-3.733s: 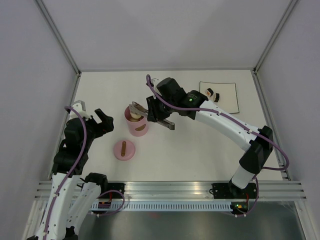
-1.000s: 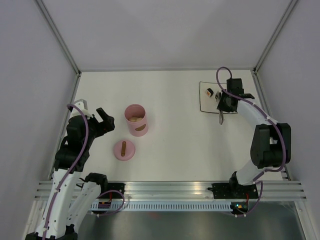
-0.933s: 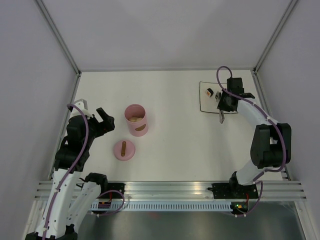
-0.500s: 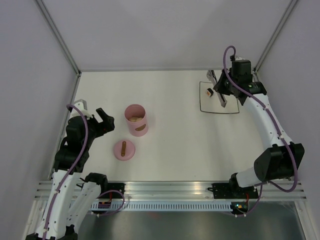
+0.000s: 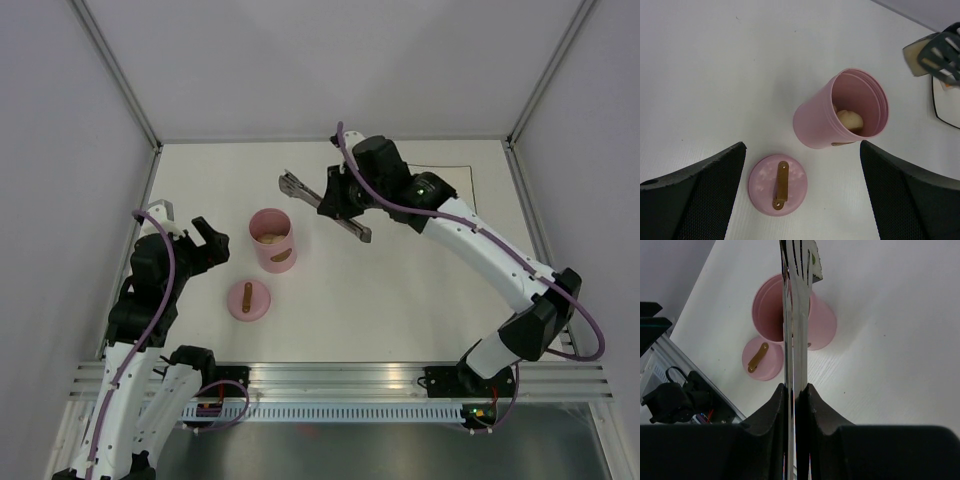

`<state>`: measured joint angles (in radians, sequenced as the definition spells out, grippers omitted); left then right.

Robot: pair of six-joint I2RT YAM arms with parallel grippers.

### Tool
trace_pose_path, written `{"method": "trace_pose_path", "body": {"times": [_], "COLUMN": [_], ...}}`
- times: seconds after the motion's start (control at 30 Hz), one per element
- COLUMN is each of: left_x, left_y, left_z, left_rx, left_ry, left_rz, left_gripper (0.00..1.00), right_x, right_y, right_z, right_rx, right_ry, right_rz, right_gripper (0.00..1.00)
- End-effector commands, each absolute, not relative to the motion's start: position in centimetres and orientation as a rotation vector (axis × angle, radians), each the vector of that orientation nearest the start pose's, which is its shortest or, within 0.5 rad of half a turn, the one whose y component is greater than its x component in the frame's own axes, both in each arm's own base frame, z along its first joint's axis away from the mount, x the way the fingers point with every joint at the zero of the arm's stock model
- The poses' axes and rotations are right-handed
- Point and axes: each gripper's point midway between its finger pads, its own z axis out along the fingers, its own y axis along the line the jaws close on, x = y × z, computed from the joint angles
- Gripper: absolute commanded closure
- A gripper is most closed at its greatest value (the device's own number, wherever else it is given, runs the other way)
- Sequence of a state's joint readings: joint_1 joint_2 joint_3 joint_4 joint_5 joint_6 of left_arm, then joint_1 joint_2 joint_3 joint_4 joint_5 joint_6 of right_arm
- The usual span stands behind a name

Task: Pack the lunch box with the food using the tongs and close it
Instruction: Place the fake food in the packing box.

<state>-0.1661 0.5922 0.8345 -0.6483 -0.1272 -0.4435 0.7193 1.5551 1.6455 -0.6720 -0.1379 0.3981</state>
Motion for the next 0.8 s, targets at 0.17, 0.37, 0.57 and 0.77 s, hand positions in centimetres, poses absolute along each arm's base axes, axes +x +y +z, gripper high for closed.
{"method": "trace_pose_path", "body": {"times": [0.17,0.37,0.57,0.77], "left_x": [24.0,24.0,24.0,23.9], "left_y": [-3.8,-3.8,-3.8,-3.9], "left_z": [25.3,25.2,25.3,25.3], "left_rx": [-0.309,-0.307,-0.307,-0.305], "left_ry": [1.920,1.924,1.921,1.923], "left_rz": [-0.277,-0.279,-0.280,-0.282], "left_gripper": [0.00,0.00,0.00,0.00], "right_x": [28.6,27.3,25.8,24.9], "right_y": [35.8,37.3,37.1,37.3], "right_z": [28.0,27.1,26.5,25.1], "right_rx": [-0.517,-0.564,-0.577,-0.595], "right_ry": [2.223,2.250,2.279,2.316], "right_rz": [0.867,0.913,0.920,0.928], "right_gripper": [0.96,0.96,0.95,0.92]}}
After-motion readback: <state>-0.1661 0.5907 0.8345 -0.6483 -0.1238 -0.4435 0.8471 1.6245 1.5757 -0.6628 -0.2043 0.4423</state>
